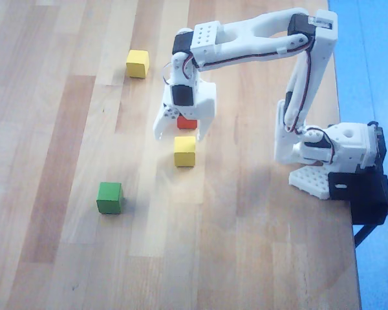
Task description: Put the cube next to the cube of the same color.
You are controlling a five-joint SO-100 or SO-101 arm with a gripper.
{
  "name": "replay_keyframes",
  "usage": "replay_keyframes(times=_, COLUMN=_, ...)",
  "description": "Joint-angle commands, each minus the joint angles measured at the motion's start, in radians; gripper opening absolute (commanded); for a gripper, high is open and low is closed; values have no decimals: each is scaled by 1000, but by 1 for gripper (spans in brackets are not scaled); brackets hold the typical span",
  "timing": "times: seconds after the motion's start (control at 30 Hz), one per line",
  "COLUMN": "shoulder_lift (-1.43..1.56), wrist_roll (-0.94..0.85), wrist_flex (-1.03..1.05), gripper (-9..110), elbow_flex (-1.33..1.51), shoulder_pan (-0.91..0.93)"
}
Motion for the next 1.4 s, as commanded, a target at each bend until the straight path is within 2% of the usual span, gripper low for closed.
replay_keyframes(times=0.0, shoulder_lift=2, wrist_roll=5, wrist_flex=-14, gripper=30, elbow_flex=-8, shoulder_pan=11)
replay_keyframes(times=0.4, shoulder_lift=-186, wrist_roll=5, wrist_flex=-109, gripper=30, elbow_flex=-9, shoulder_pan=6)
replay_keyframes(times=0.5, shoulder_lift=-189, wrist_roll=9, wrist_flex=-133, gripper=22, elbow_flex=-14, shoulder_pan=3)
replay_keyframes(times=0.63, shoulder_lift=-189, wrist_roll=6, wrist_flex=-129, gripper=0, elbow_flex=-21, shoulder_pan=-2)
replay_keyframes(times=0.83, shoulder_lift=-31, wrist_roll=0, wrist_flex=12, gripper=0, elbow_flex=-54, shoulder_pan=-3)
replay_keyframes(times=0.97, shoulder_lift=132, wrist_roll=-11, wrist_flex=127, gripper=0, elbow_flex=-193, shoulder_pan=6)
replay_keyframes(times=1.13, shoulder_lift=144, wrist_roll=-135, wrist_flex=244, gripper=0, elbow_flex=-483, shoulder_pan=17)
replay_keyframes(times=1.37, shoulder_lift=-94, wrist_roll=-279, wrist_flex=282, gripper=0, elbow_flex=-896, shoulder_pan=196)
